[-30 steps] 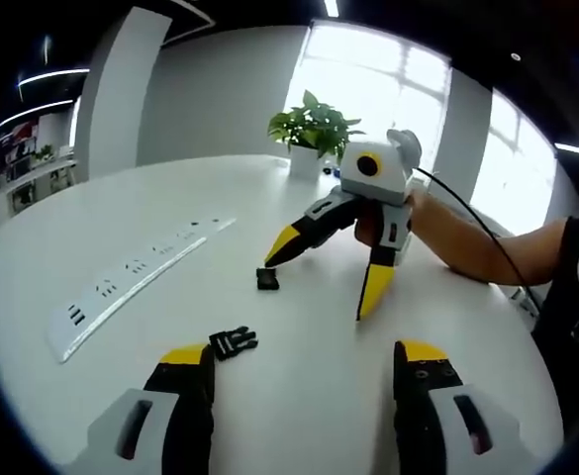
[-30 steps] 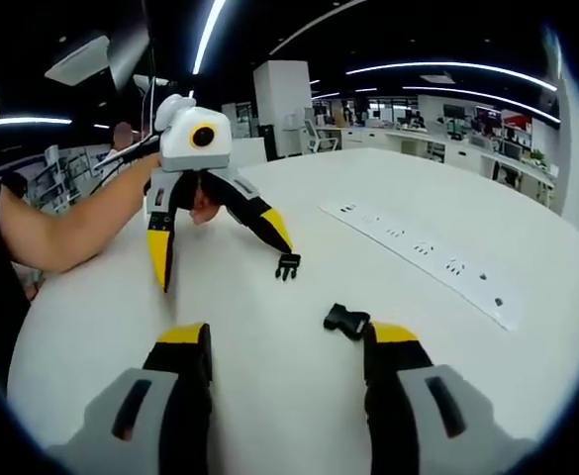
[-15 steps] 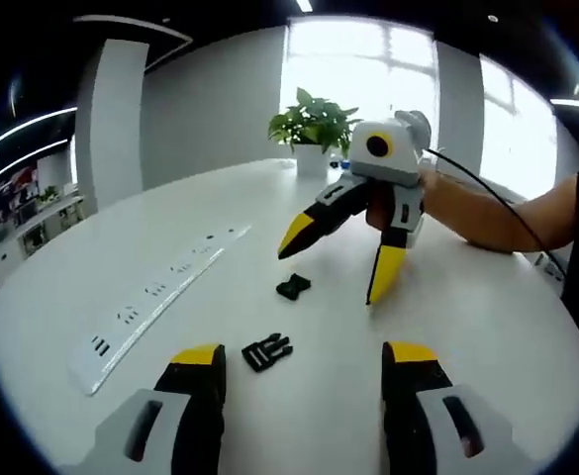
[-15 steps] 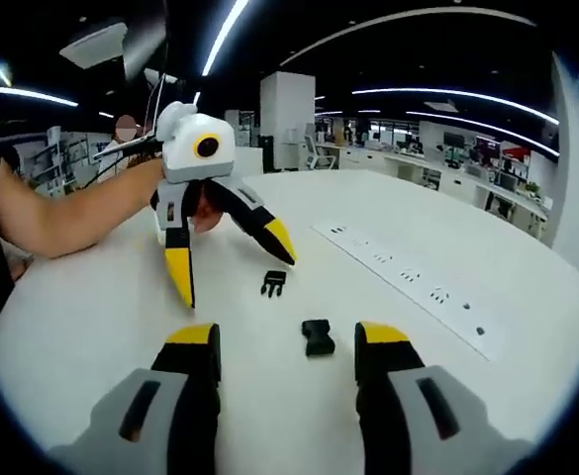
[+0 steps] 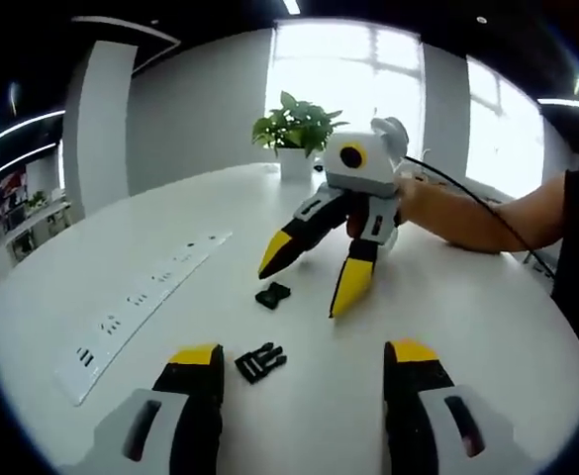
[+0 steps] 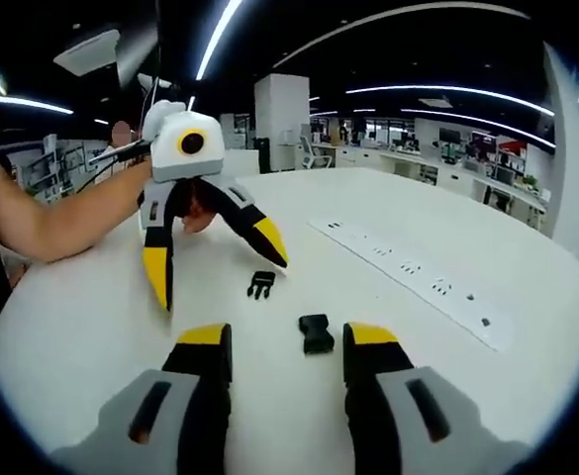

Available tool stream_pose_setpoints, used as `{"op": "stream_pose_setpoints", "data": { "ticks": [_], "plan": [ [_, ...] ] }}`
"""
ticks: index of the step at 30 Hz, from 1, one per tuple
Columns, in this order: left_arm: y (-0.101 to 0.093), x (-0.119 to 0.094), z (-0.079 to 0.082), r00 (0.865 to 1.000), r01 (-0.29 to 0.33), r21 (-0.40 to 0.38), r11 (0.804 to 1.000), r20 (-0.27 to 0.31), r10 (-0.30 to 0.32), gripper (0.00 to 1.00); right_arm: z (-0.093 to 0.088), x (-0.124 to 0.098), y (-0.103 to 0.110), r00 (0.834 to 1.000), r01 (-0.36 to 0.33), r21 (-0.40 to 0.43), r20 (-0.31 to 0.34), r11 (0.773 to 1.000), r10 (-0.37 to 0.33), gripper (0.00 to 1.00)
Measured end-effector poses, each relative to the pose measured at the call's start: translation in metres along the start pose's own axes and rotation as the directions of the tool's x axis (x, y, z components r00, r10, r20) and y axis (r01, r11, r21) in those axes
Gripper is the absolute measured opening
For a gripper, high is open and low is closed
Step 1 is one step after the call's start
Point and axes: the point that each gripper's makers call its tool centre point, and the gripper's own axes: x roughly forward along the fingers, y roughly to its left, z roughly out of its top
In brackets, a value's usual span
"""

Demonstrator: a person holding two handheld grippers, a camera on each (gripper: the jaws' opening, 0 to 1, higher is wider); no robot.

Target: Snap the two parts of the plastic buckle together until the buckle closes and remains connected.

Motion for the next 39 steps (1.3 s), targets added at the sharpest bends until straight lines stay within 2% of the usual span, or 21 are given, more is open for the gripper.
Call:
{"op": "stream_pose_setpoints", "data": {
  "ticks": [7,11,16,20,23,25,27,31,34,36,39],
  "plan": [
    [-0.009,0.006,-0.007,0.998,0.044,0.006,0.999,-0.04,-0.044,0.65,-0.001,0.0,0.0,1.0,-0.002,-0.003,-0.001,1.0,0.002,0.48],
    [-0.012,0.003,-0.008,0.997,0.053,0.008,0.999,-0.049,-0.053,0.63,-0.002,0.0,0.0,1.0,0.0,0.0,-0.006,1.0,0.0,0.47],
    [-0.015,-0.004,-0.011,0.996,0.073,-0.013,0.997,-0.051,-0.073,0.56,-0.003,0.0,-0.001,1.0,-0.001,-0.001,-0.007,1.0,0.001,0.44],
    [-0.017,-0.003,-0.011,0.995,0.079,-0.01,0.997,-0.055,-0.079,0.55,-0.004,0.001,0.0,1.0,-0.005,-0.001,-0.01,1.0,0.005,0.42],
    [-0.018,-0.004,-0.012,0.995,0.076,0.006,0.997,-0.064,-0.076,0.49,-0.002,0.002,-0.001,1.0,0.005,0.0,0.001,1.0,-0.005,0.4],
    [-0.017,-0.004,-0.013,0.995,0.074,0.012,0.997,-0.067,-0.074,0.42,-0.001,0.001,-0.003,1.0,0.011,-0.002,0.007,1.0,-0.011,0.32],
    [-0.008,-0.005,-0.011,0.998,0.039,0.009,0.999,-0.058,-0.038,0.35,0.0,0.0,-0.005,1.0,0.019,-0.008,0.009,1.0,-0.019,0.28],
    [-0.001,-0.006,-0.007,0.999,0.013,-0.014,1.0,-0.03,-0.013,0.33,0.0,0.0,-0.009,0.999,0.038,-0.009,0.01,0.999,-0.037,0.28],
    [0.002,-0.005,-0.007,0.999,-0.007,0.013,1.0,-0.033,0.007,0.29,-0.003,0.003,-0.012,0.999,0.053,-0.01,0.006,0.999,-0.053,0.28],
    [0.001,-0.003,-0.007,0.999,-0.005,0.043,0.999,-0.034,0.007,0.26,-0.005,0.005,-0.011,0.999,0.053,-0.024,-0.003,0.998,-0.053,0.28],
    [-0.001,-0.002,-0.007,0.999,0.008,0.048,0.999,-0.036,-0.007,0.25,-0.004,0.005,-0.009,0.999,0.044,-0.022,-0.003,0.999,-0.044,0.27]
  ]
}}
